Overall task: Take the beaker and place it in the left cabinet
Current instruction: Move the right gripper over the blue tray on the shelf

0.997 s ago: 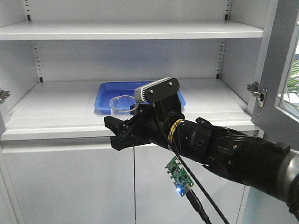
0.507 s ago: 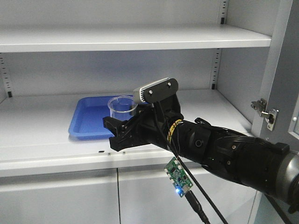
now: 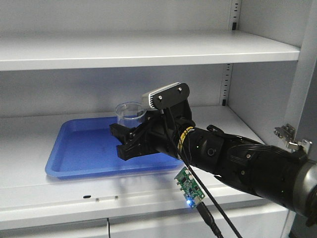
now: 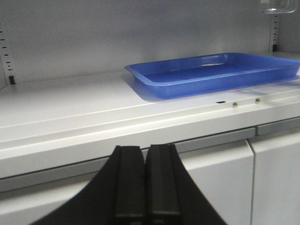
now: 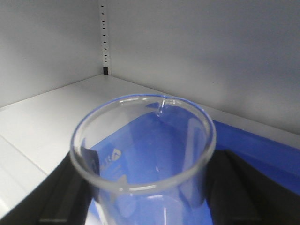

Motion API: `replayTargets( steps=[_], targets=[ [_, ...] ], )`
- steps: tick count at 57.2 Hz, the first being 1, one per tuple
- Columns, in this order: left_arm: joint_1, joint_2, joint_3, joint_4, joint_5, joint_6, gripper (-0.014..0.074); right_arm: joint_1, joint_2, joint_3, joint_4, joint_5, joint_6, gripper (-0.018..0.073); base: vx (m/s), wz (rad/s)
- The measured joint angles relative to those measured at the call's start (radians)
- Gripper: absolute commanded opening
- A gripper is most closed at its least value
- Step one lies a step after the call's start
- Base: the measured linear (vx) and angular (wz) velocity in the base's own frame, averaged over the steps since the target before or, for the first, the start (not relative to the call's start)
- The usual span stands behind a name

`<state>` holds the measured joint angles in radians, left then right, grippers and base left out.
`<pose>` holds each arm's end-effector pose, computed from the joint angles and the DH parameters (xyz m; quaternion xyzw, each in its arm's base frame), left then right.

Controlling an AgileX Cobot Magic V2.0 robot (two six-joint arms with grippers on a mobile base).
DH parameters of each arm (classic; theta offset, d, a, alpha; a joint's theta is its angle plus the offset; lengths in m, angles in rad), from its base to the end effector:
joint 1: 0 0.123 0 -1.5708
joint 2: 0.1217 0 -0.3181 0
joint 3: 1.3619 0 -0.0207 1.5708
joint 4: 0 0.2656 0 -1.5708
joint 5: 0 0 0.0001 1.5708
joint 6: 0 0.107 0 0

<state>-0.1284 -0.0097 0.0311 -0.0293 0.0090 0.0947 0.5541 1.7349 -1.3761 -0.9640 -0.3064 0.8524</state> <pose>0.0539 -0.0070 0.2026 0.0665 0.6835 -0.0230 0.7265 0.3724 0.2615 0.3672 -0.3116 0.6693 0.2438 0.6289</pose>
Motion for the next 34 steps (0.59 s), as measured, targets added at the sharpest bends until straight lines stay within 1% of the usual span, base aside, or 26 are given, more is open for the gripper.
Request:
replayTargets(
  steps=[17, 34],
  targets=[
    [0.0, 0.0, 0.0, 0.0, 0.0, 0.0, 0.0001, 0.0, 0.0, 0.0, 0.0, 0.0, 0.0, 0.0145, 0.14, 0.05],
    [0.0, 0.0, 0.0, 0.0, 0.0, 0.0, 0.0001, 0.0, 0.0, 0.0, 0.0, 0.0, 0.0, 0.0145, 0.08, 0.08]
  ],
)
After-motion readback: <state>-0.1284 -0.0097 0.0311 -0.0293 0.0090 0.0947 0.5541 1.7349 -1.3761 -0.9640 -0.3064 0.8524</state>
